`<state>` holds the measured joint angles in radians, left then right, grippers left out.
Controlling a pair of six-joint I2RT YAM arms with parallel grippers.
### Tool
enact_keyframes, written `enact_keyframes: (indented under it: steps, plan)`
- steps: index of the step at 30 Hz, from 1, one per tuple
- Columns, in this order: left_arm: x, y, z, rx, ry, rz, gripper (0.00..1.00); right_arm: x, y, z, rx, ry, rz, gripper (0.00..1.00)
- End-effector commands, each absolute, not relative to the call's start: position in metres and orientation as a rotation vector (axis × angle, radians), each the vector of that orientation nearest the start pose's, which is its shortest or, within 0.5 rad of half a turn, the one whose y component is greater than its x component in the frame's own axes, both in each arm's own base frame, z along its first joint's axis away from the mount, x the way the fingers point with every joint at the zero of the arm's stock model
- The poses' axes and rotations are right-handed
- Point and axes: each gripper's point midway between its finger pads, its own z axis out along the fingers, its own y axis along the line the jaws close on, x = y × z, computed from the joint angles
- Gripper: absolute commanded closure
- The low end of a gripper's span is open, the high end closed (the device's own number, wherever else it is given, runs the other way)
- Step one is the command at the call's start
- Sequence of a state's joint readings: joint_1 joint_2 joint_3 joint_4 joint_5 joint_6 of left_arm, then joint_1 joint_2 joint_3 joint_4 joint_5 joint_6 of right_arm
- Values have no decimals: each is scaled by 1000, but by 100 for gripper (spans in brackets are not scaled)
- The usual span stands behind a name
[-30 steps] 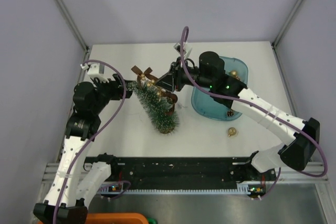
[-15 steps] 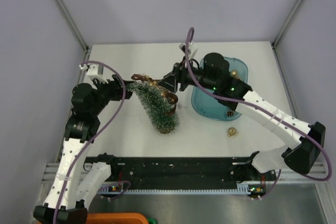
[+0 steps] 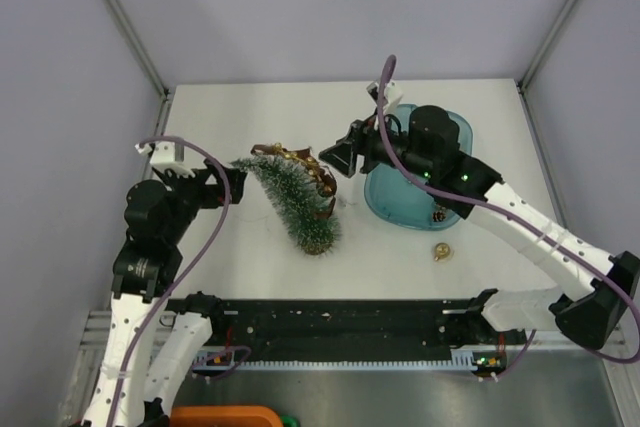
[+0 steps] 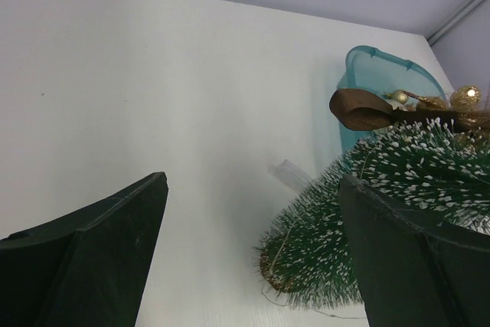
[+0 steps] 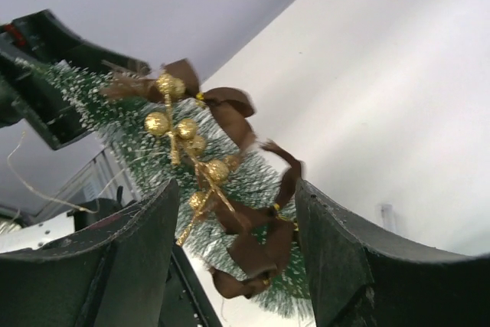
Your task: Decorate the small christmas tree
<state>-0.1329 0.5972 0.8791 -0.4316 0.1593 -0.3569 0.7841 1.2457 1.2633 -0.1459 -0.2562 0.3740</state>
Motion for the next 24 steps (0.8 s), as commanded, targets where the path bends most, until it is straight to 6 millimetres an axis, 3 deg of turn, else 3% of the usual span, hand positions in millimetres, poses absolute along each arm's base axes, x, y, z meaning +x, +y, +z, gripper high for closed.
enact_keyframes:
  steps: [1, 11, 16, 19, 24]
  plan:
    - [242, -61, 323, -97, 1721, -416, 1, 263, 305, 381, -486, 1670, 987, 37]
    - [232, -44, 320, -118, 1743, -312, 1, 290, 255, 382, -320, 1685, 810, 31]
    - [231, -29, 326, -97, 1750, -192, 1, 294, 241, 375, -283, 1711, 755, 21]
    - [233, -20, 331, -76, 1761, -114, 1, 296, 234, 367, -263, 1732, 732, 1]
    - [237, -6, 350, -45, 1776, 6, 1, 301, 220, 353, -219, 1771, 689, 1]
